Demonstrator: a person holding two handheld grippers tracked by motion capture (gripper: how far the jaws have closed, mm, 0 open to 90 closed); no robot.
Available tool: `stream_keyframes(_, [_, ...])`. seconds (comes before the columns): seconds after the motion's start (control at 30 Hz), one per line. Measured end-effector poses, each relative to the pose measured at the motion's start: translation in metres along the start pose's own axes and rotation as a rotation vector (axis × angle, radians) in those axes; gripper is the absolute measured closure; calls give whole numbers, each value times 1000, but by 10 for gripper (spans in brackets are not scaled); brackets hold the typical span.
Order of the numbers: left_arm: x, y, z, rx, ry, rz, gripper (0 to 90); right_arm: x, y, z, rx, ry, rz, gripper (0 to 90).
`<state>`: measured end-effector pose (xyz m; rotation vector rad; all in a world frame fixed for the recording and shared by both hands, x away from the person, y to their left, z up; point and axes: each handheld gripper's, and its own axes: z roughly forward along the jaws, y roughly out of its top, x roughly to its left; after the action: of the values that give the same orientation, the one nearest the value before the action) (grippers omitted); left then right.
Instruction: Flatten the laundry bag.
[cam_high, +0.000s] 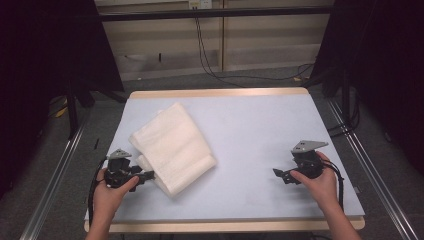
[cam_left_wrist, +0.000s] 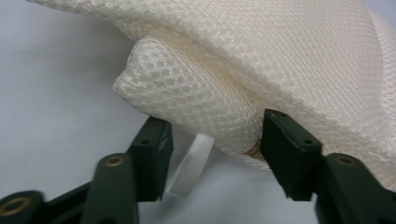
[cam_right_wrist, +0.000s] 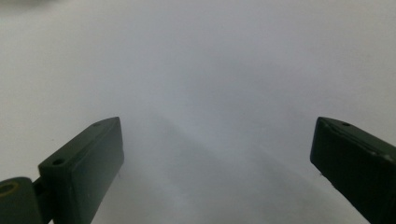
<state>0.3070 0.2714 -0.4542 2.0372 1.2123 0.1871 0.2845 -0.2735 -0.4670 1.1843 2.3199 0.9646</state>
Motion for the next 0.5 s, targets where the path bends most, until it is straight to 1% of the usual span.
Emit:
stream_keyframes(0.03, [0,0,-1,3,-1,-1,477,0,0,0,5,-7,2,23])
stream_keyframes(0.1, [0,2,-2,4,-17,-5,551,0,0,0,4,-6,6,23])
stream_keyframes(0.13, [-1,3,-2,1,-12,-16,588,-1,0,0,1,-6,4,23])
stream_keyframes(0.17, [-2,4,-4,11,-9,-13,620,-1,0,0,2,0,3,23])
stream_keyframes(0.23, [-3,5,-5,12,-4,0,686,-1,0,1,9,-2,8,23])
stream_keyframes(0.3, [-3,6,-7,-4,-15,-29,753,-1,0,1,14,2,12,23])
stream_keyframes(0.37, [-1,8,-10,-7,-17,-28,784,-1,0,1,14,0,11,23])
stream_keyframes(0.4, [-1,9,-10,-11,-17,-33,798,-1,0,1,16,-1,12,23])
stream_keyframes(0.43, [-1,10,-11,-6,-22,-25,806,-1,0,1,16,3,11,23])
stream_keyframes(0.5, [-3,13,-12,-1,-20,-27,820,-2,0,1,15,2,10,23])
